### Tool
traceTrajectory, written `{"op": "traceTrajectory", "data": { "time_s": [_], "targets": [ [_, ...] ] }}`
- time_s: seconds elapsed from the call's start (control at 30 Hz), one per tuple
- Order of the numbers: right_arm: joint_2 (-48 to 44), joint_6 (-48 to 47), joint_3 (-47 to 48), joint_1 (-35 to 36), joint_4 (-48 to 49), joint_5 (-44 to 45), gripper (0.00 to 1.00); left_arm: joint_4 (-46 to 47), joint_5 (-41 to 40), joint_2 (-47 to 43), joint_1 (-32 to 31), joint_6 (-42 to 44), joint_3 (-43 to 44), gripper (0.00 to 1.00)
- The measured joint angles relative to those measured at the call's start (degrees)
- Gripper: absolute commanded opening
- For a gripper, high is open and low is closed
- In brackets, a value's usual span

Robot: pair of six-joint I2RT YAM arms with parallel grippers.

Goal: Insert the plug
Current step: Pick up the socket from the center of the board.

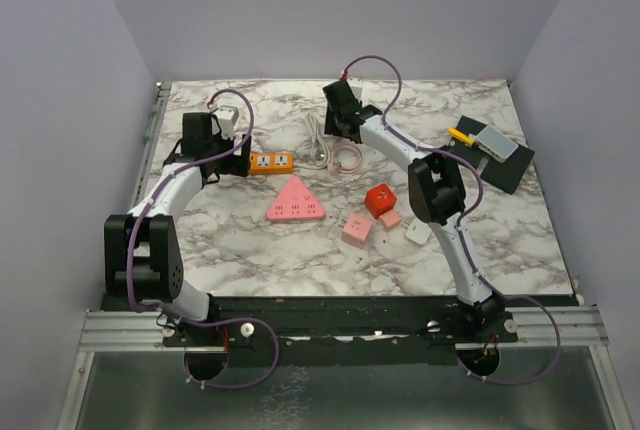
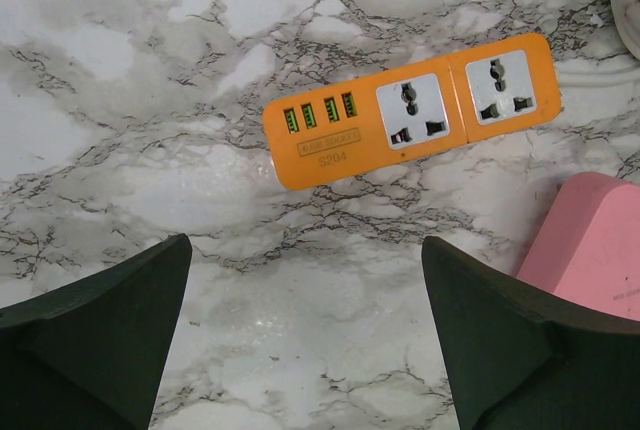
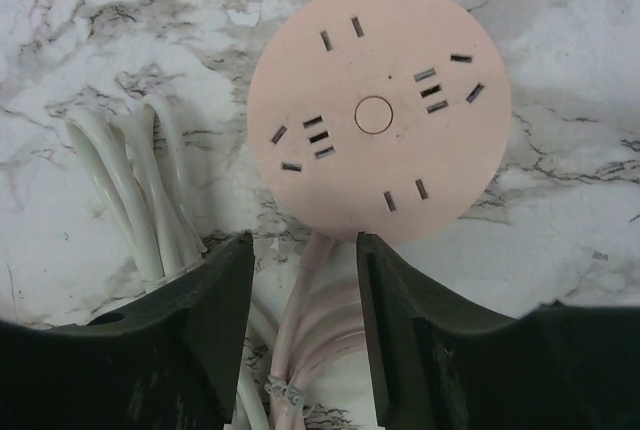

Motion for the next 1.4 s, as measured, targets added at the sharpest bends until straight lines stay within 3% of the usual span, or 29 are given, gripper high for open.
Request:
{"op": "traceTrajectory", "data": {
  "time_s": [0.3, 0.77, 0.83, 0.9, 0.97, 1.17, 1.4],
  "targets": [
    [0.00, 2.99, -3.91, 1.05, -1.99, 4.44, 0.55, -0.02, -0.48, -0.22, 0.00, 0.39, 0.00, 0.99],
    [2.49, 2.45, -0.24, 1.42, -2.73, 4.09, 0.52, -0.37, -0.55, -1.42, 0.00, -0.98, 0.92, 0.99],
    [2.56, 2.32, -0.24, 1.46, -2.71, 3.96, 0.41, -0.37, -0.52, -1.57, 0.00, -1.20, 1.09, 0.99],
    [2.60, 1.84, -0.24, 1.51, -2.75, 3.93, 0.17, -0.39, -0.55, -1.60, 0.00, -1.55, 1.20, 0.99],
    [2.64, 1.29, -0.24, 1.53, -2.47, 3.91, 0.02, -0.44, -0.52, -1.60, 0.00, -1.84, 1.27, 0.99],
    [2.64, -1.79, -0.28, 1.66, -2.12, 4.28, 0.01, -0.46, -0.52, -1.60, 0.00, -2.23, 1.38, 0.99],
    [-1.05, -13.22, -4.66, 1.01, -0.22, 7.48, 0.01, -0.50, -0.52, -1.60, 0.00, -2.80, 1.38, 0.99]
  ]
}}
